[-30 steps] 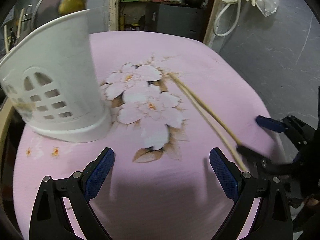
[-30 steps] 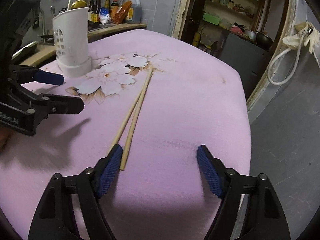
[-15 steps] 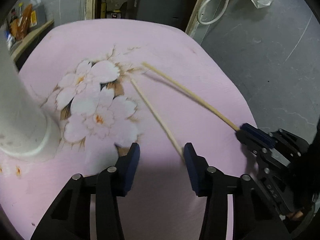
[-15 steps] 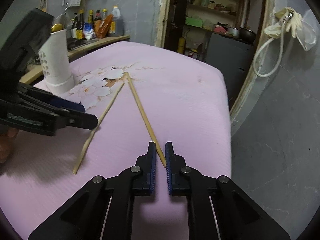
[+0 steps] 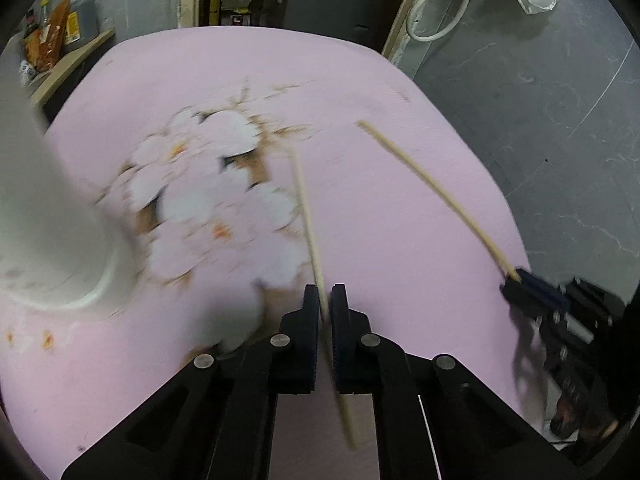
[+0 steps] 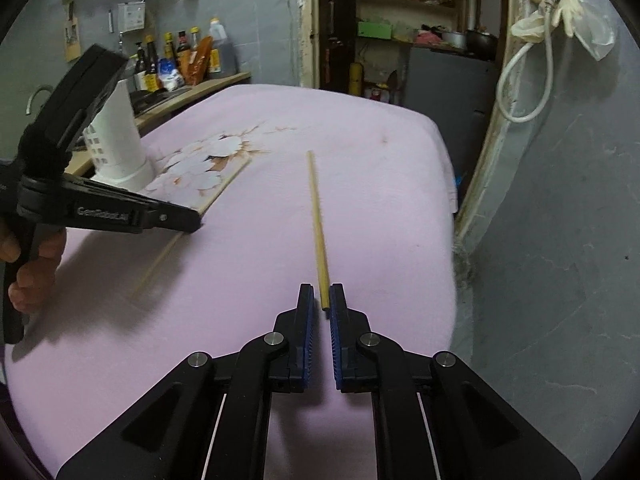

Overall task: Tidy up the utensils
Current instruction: 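Grasp one wooden chopstick with the left tool while the right tool grasps the other, then lift both chopsticks up and carry them over the white caddy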

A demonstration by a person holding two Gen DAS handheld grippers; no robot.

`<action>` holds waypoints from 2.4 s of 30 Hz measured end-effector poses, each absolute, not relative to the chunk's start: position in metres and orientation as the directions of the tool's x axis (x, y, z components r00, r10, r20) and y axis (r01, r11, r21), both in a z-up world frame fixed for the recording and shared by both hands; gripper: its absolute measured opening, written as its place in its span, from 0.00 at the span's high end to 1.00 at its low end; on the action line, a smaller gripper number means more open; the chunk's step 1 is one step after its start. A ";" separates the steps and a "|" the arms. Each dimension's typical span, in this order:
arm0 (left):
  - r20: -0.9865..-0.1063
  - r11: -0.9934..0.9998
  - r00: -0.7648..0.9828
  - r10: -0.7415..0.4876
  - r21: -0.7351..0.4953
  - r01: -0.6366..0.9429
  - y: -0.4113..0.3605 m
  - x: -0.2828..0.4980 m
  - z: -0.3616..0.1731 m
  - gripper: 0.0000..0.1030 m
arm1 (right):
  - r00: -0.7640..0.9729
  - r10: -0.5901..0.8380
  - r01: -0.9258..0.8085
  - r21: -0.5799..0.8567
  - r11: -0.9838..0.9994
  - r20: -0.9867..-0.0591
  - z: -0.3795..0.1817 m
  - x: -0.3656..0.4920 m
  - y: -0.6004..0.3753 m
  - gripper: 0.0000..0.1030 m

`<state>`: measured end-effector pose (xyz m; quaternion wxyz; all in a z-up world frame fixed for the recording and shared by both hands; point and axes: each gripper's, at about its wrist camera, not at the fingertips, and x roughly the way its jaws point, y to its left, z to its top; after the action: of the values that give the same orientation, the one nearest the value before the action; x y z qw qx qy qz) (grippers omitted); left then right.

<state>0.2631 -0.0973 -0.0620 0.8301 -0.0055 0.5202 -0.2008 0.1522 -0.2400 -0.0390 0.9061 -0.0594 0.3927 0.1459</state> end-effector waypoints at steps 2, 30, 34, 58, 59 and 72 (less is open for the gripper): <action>-0.862 0.921 0.376 -0.339 -0.223 0.321 -0.085 0.254 -0.059 0.97 | 0.635 0.245 -0.327 0.033 0.944 -0.732 -0.040 0.155 -0.237 0.94; -0.907 0.898 0.259 -0.332 -0.219 0.382 -0.076 0.261 -0.046 0.94 | 0.475 0.325 -0.396 0.131 0.909 -0.818 -0.045 0.283 -0.222 0.70; -0.913 0.892 0.244 -0.328 -0.215 0.397 -0.078 0.266 -0.044 0.94 | 0.440 0.329 -0.412 0.138 0.901 -0.836 -0.045 0.301 -0.216 0.70; -0.778 0.865 0.436 -0.452 -0.264 0.426 -0.044 0.202 -0.014 0.98 | 0.471 0.472 -0.283 0.379 0.881 -0.745 -0.034 0.283 -0.238 0.97; -0.758 0.863 0.464 -0.459 -0.256 0.436 -0.041 0.195 -0.009 0.98 | 0.500 0.482 -0.287 0.387 0.876 -0.720 -0.029 0.274 -0.239 0.97; -0.471 0.895 0.762 -0.444 -0.267 0.357 -0.018 0.151 0.039 0.98 | 0.827 0.447 -0.379 0.249 0.891 -0.341 0.036 0.165 -0.208 0.97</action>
<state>0.1514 -0.0177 0.0386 0.9350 -0.0810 0.2706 -0.2142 0.1648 -0.2077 0.0362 0.9519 0.0857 0.1988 0.2171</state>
